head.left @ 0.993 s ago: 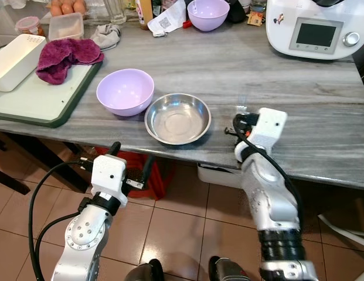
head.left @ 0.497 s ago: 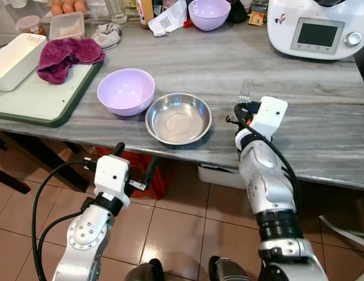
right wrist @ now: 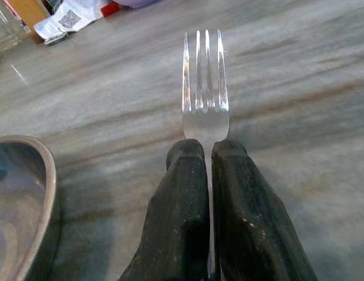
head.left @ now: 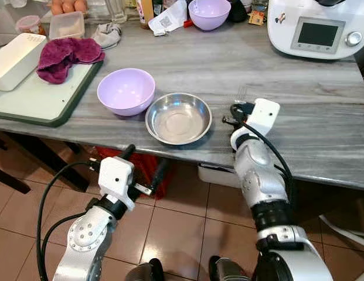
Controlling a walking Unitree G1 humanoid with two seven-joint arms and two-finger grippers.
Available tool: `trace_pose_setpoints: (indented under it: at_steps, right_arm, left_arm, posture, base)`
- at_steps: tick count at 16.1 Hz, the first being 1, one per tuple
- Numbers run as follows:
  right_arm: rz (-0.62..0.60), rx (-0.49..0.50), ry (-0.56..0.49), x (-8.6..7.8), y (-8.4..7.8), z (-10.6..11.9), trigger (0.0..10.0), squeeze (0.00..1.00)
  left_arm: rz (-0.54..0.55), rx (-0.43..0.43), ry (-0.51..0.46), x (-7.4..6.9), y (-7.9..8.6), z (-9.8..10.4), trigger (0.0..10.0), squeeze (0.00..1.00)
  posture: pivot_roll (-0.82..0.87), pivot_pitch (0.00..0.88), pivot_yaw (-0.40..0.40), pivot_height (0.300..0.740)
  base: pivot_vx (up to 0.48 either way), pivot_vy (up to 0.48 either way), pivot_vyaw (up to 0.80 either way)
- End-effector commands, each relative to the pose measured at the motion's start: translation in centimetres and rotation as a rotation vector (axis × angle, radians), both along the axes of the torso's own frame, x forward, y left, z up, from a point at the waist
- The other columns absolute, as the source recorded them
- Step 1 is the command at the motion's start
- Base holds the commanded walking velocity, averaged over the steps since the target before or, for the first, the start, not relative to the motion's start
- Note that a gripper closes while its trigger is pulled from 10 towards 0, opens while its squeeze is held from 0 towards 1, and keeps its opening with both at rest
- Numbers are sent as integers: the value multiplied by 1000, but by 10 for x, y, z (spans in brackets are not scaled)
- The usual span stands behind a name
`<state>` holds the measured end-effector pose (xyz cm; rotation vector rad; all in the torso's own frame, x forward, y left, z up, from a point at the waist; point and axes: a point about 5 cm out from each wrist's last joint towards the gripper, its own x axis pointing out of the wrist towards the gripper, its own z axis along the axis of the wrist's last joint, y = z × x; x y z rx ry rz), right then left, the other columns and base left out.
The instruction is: Setting the table
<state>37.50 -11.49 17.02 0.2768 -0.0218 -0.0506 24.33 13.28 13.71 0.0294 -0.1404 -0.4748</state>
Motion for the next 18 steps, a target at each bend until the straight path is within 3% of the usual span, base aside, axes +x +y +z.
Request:
trace_pose_setpoints:
  at_steps: [1,10,11,12,14,15,18]
  right_arm:
    - [11,14,-11,2,3,3,10000,0]
    - [31,21,18,8,12,-4,10000,0]
    - [33,23,22,9,12,-5,10000,67]
    - [35,23,24,9,13,-6,10000,761]
    - [37,25,26,9,13,-6,10000,812]
    - [37,25,27,9,13,-7,10000,1000]
    - [36,25,29,9,13,-9,10000,1000]
  left_arm:
    - [-28,-9,2,-4,-1,2,10000,0]
    - [-47,-9,8,-4,-2,4,10000,0]
    - [-48,-8,8,-4,-3,4,10000,0]
    - [-49,-8,7,-4,-3,4,10000,0]
    - [-52,-8,6,-4,-4,5,10000,0]
    - [-52,-7,6,-4,-4,5,10000,0]
    - [-48,-5,9,-4,-4,4,10000,0]
  posture:
    - [-111,247,48,740]
    - [-98,245,53,740]
    - [-98,244,54,740]
    - [-98,244,54,740]
    - [-98,244,54,740]
    - [-98,244,54,740]
    - [-98,244,54,740]
  base:
    - [0,0,0]
    - [0,0,0]
    - [0,0,0]
    - [0,0,0]
    - [0,0,0]
    - [0,0,0]
    - [0,0,0]
